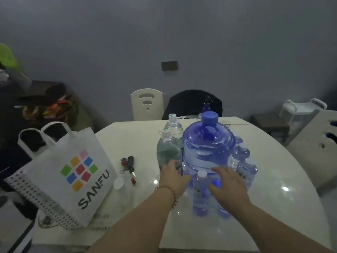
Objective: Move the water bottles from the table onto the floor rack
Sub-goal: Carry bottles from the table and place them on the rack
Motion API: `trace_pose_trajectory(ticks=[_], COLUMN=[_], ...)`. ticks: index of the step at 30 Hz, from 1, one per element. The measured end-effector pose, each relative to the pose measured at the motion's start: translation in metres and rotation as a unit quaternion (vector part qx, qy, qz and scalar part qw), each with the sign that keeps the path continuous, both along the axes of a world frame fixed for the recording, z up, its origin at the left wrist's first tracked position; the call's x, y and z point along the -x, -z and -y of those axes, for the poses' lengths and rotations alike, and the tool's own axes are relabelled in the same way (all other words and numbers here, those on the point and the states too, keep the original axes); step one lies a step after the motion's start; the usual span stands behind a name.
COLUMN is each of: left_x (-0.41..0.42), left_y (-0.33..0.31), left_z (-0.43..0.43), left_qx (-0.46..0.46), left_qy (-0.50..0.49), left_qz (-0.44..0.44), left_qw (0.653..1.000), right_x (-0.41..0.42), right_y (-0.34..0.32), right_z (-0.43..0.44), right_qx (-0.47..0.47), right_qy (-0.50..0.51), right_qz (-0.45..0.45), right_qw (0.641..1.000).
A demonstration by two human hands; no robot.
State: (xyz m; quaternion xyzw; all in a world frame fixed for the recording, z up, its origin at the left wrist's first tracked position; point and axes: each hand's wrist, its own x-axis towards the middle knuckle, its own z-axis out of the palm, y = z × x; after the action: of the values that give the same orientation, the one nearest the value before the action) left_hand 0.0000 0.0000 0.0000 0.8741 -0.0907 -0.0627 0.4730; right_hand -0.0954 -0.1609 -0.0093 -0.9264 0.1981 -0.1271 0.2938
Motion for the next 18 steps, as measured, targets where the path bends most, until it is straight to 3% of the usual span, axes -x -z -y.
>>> trace_pose_trajectory(ticks=[3, 5, 8, 11, 13, 16, 18], left_x=[-0.001, 0.003, -0.002, -0.024, -0.044, -0.082, -0.101], left_y=[0.018, 0.027, 0.014, -0.015, -0.032, -0.050, -0.050], left_z=[0.017, 0.028, 0.035, 0.032, 0.029, 0.022, 0.017], left_qx=[0.090, 0.101, 0.159, 0.117, 0.075, 0.009, 0.049], left_qy=[0.116, 0.119, -0.026, -0.198, -0.268, -0.226, -0.138], left_qz=[-0.126, -0.114, 0.036, 0.174, 0.204, 0.108, 0.011], left_qw=[0.981, 0.981, 0.986, 0.958, 0.939, 0.968, 0.989], right_x=[-0.009, -0.012, -0.015, -0.023, -0.034, -0.061, -0.084], right_y=[0.008, 0.011, 0.005, -0.003, -0.012, -0.029, -0.038], right_z=[-0.007, -0.009, -0.009, -0.014, -0.018, -0.025, -0.030], right_qx=[0.146, 0.182, 0.202, 0.217, 0.199, 0.134, 0.078], right_qy=[-0.011, -0.009, -0.014, -0.035, -0.053, -0.098, -0.143], right_qz=[-0.006, 0.003, 0.071, 0.106, 0.114, 0.135, 0.112], right_qw=[0.989, 0.983, 0.977, 0.970, 0.972, 0.977, 0.980])
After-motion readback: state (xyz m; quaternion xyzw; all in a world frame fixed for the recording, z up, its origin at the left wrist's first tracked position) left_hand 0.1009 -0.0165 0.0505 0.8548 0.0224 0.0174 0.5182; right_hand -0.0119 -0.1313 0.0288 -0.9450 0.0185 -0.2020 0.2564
